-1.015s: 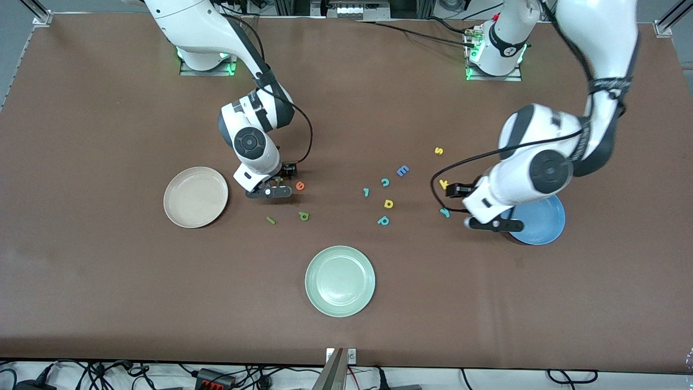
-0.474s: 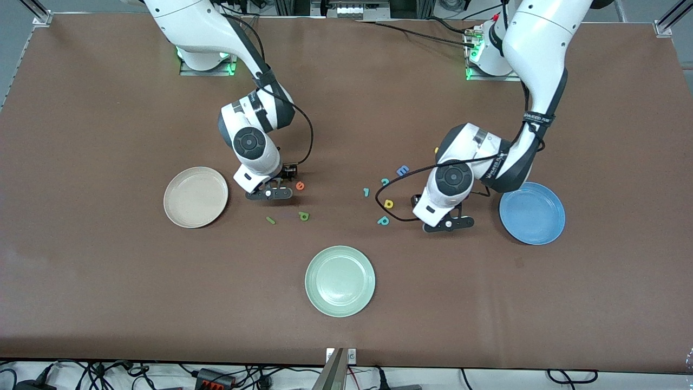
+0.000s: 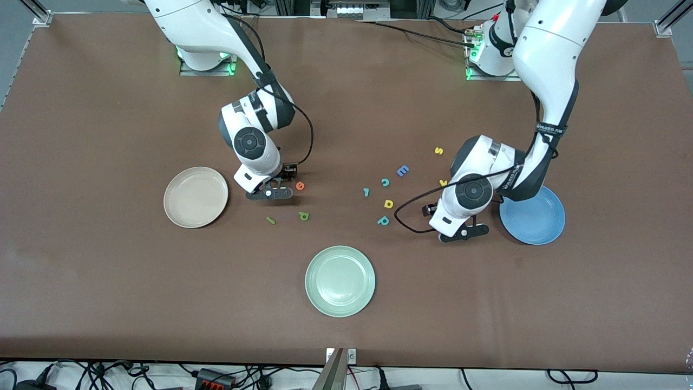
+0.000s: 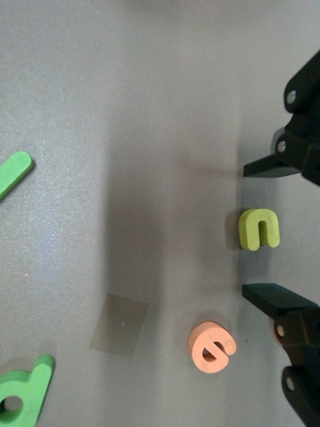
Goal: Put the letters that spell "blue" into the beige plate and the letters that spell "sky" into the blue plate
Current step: 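Carry the yellow u to the white plate while the left gripper grasps cyan y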
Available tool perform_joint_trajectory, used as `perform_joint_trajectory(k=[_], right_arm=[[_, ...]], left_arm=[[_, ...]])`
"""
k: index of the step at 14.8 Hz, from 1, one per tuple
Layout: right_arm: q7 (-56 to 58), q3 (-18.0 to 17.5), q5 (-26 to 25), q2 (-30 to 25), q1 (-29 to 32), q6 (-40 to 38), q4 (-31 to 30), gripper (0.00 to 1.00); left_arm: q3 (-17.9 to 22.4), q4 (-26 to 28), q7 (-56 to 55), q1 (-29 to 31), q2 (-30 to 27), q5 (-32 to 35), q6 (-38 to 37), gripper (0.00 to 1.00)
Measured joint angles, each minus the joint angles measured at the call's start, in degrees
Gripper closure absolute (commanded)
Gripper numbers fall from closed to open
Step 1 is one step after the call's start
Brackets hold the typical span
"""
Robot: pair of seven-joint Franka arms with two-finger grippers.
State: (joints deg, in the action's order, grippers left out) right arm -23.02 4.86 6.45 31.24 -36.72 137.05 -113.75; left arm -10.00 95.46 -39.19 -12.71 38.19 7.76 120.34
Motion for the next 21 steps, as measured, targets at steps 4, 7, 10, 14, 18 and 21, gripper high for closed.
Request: perform_joint_trajectory(k=[4, 7, 10, 14, 18, 21], right_arm=[[0.00, -0.02, 0.00, 0.55, -0.02, 0.00, -0.01, 0.42], [0.02, -0.11, 0.00, 0.51, -0.06, -0.03, 0.29, 0.73], [0.02, -0.12, 0.03, 0.47, -0.06, -0.09, 0.56, 0.85], [0.02, -0.02, 0.06, 0.50, 0.00, -0.20, 0.99, 0.85], [0.02, 0.78, 0.06, -0.34, 0.49, -1.08, 3.43, 0.85], [0.86, 1.26, 0.06, -2.85, 4.36, -7.91, 6.87, 0.85]], left_arm=[[-0.01, 0.00, 1.08, 0.92, 1.36, -0.02, 1.26, 0.01], [-0.03, 0.05, 1.44, 1.04, 1.82, -0.03, 1.42, 0.11], [-0.13, 0.86, 1.50, 1.19, 2.20, -0.03, 3.15, 0.24], [-3.86, 1.85, 1.52, 4.99, 2.26, -0.06, 4.31, 0.40], [-5.71, 2.18, 2.02, 7.44, 2.28, -0.06, 4.37, 0.45], [-6.25, 2.45, 2.03, 7.35, 2.80, -0.06, 4.40, 0.45]])
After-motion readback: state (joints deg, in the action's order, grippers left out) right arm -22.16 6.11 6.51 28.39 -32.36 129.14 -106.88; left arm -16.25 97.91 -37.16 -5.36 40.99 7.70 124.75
